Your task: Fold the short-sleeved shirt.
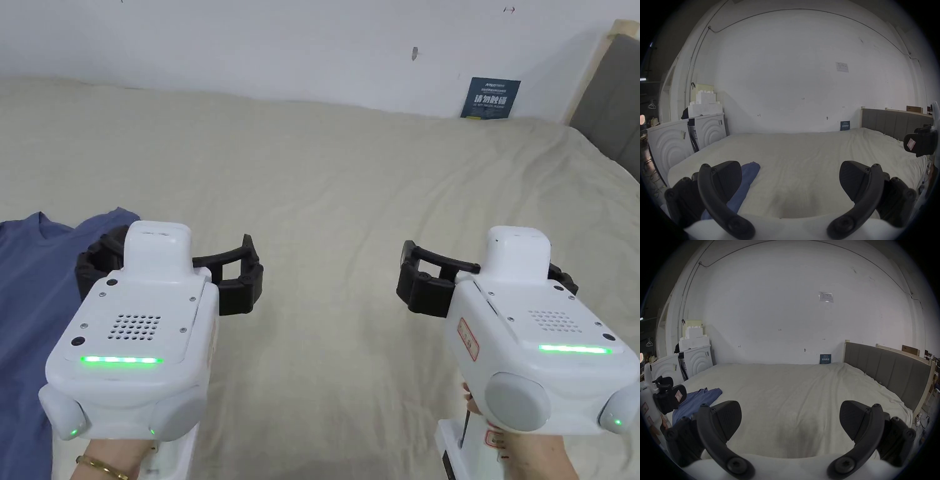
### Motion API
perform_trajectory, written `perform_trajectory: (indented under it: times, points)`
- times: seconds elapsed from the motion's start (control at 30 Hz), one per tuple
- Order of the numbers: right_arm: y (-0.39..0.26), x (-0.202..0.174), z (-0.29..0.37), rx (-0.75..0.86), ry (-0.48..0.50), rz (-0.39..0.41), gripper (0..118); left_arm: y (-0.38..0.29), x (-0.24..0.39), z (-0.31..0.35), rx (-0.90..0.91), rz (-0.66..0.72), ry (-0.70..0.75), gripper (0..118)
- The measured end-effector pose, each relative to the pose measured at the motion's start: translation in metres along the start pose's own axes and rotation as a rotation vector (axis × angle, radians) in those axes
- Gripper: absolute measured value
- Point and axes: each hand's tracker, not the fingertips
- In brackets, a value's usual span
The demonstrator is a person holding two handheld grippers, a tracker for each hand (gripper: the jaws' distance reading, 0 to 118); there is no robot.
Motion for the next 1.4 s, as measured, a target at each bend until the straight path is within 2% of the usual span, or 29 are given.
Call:
perform_trajectory:
  times: [0.7,0.73,0.77,0.8,0.83,0.87,0.9,0.93,0.97,1.03,1.1,1.17,1.4]
  points:
    - [0.001,-0.004,0.007,0.001,0.034,0.002,118,0.001,0.002,0.001,0.005,0.008,-0.018,117]
    - [0.001,-0.004,0.007,0.000,0.036,0.000,118,0.002,0.002,0.002,0.006,0.007,-0.020,114]
    - [0.001,-0.004,0.008,-0.005,0.040,-0.004,118,0.002,0.003,0.003,0.007,0.005,-0.024,106]
    - [0.003,-0.003,0.008,-0.010,0.051,-0.013,118,0.003,0.003,0.004,0.007,0.001,-0.026,81]
    - [0.003,-0.002,0.010,-0.007,0.059,-0.022,111,0.005,0.004,0.005,0.006,-0.008,-0.027,52]
    - [0.004,-0.003,0.013,0.002,0.058,-0.024,88,0.006,0.006,0.005,0.005,-0.020,-0.019,24]
    - [0.005,-0.006,0.016,0.020,0.044,-0.014,30,0.006,0.008,0.004,0.006,-0.034,-0.002,10]
    - [0.006,-0.007,0.017,0.038,0.019,0.003,9,0.007,0.008,0.005,0.012,-0.039,0.010,9]
    - [0.007,-0.005,0.014,0.039,-0.021,0.000,8,0.008,0.007,0.005,0.012,-0.029,-0.004,4]
    - [0.011,0.003,0.014,0.018,0.057,-0.047,3,0.012,0.006,0.006,-0.006,0.000,-0.023,0]
    - [0.011,0.004,0.015,0.026,0.049,-0.047,2,0.013,0.004,0.007,-0.009,0.016,-0.031,0]
    - [0.010,0.001,0.016,0.036,0.043,-0.005,2,0.014,0.004,0.007,-0.007,0.015,-0.029,0]
    - [0.011,0.003,0.015,0.021,0.055,-0.047,2,0.014,0.004,0.008,-0.010,0.004,-0.038,0]
